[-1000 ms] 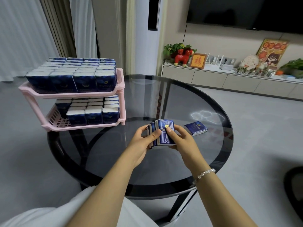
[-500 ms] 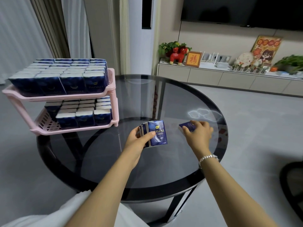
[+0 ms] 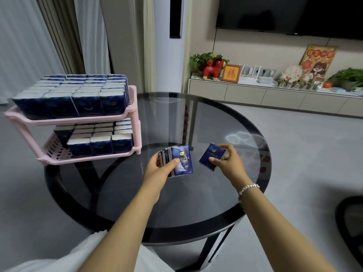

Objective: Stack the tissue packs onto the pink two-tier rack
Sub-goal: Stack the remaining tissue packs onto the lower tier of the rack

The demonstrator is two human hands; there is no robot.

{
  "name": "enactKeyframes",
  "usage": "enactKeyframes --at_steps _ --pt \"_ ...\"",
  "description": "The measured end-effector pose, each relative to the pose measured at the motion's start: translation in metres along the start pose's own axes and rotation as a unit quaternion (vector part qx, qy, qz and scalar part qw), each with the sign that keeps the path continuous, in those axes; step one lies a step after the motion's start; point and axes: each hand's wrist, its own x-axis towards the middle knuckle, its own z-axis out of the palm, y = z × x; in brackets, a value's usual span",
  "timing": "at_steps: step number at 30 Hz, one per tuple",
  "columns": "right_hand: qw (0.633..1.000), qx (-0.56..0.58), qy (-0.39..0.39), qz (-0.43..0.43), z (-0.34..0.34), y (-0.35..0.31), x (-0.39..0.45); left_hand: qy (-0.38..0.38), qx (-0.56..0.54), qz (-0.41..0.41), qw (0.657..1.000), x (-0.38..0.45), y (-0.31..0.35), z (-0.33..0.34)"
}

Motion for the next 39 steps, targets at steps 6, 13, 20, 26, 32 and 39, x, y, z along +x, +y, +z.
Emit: enactKeyframes --at_steps 6,13,20,26,32,39 --pt "0.982 0.164 -0.089 -0.031 0.005 -0.017 -0.03 0.028 -0.042 0.0 0.999 -0.005 0.003 -0.011" --pt "0.962 0.1 -0.229 -0.106 0.017 -0.037 -0.057 -0.018 -0.064 -0.006 0.998 -0.014 0.007 -0.019" --pt "0.946 0.134 -0.283 -0.086 0.026 -0.037 -0.058 -0.107 -0.07 0.027 0.991 -0.02 0.012 -0.023" --pt "0.929 0.091 -0.348 -0.09 0.021 -0.041 -0.05 -0.15 0.047 0.016 0.987 -0.017 0.011 -0.031" --pt "0.889 0.029 -0.457 -0.014 0.019 -0.044 -0.031 -0.196 0.124 0.0 0.973 -0.019 0.014 -0.035" --pt "0.871 -0.169 -0.456 -0.07 0.023 -0.048 -0.032 -0.186 0.323 0.007 0.928 -0.026 0.018 -0.036"
